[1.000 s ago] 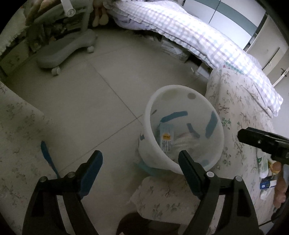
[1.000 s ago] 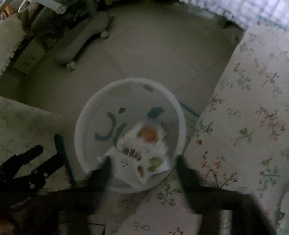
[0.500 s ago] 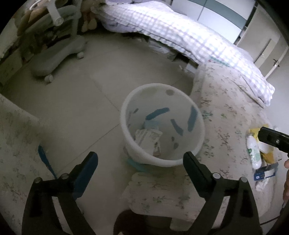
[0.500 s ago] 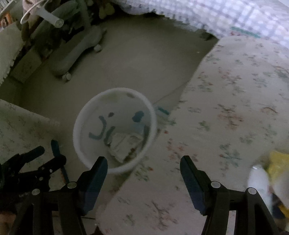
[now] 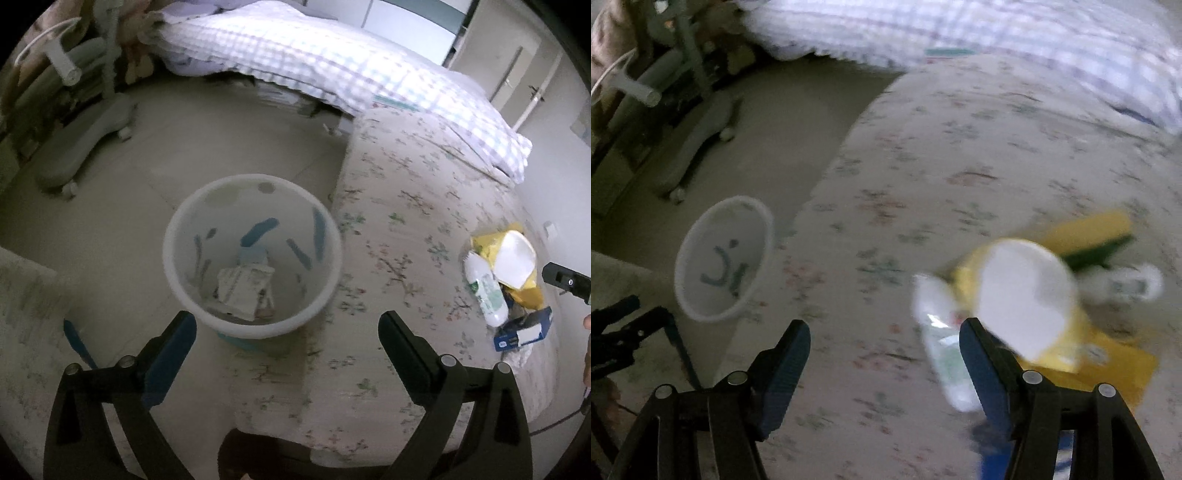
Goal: Collect trash
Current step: 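Move both tools back over the trash pile on the bed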
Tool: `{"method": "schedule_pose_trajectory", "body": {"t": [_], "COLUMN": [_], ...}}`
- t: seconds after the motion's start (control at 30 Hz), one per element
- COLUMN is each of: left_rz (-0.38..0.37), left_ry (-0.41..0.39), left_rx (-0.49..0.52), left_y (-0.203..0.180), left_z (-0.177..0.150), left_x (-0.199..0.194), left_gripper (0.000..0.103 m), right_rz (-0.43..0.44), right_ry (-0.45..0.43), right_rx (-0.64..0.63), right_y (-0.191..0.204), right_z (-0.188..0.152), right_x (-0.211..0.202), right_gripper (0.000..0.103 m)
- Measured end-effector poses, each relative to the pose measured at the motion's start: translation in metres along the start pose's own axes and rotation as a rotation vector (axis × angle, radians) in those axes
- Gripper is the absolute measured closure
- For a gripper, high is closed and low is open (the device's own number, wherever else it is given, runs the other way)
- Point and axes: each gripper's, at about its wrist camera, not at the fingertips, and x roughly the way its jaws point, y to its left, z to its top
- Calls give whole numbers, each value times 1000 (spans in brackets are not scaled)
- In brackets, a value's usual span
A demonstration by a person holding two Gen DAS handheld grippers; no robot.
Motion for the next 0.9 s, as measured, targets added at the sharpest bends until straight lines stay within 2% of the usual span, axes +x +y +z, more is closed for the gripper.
{"method": "schedule_pose_trajectory", "body": {"t": [0.23, 0.43, 0.57, 0.67, 0.9], "left_rz": [-19, -33, -20, -14, 2], "left_ry": [13, 48, 67, 88, 125], "left_rx": [50, 60, 100, 120, 170], "left_y": [-26, -42, -55, -63, -84], "left_z": [2, 7, 8, 9, 17], "left_x": [0, 1, 1, 3, 9], "left_gripper": [3, 3, 3, 3, 3], "right_rz": [-62, -89, -68, -77, -109], "right_ry": [-7, 21, 64, 66, 50], "right_rx": [82, 191, 246, 228, 306], "right_y": [-65, -110, -123, -124, -148], "right_z": [-18, -35, -45, -44, -32], "right_x": [-22, -23, -24, -25, -16], "right_gripper": [31, 31, 31, 31, 32]}}
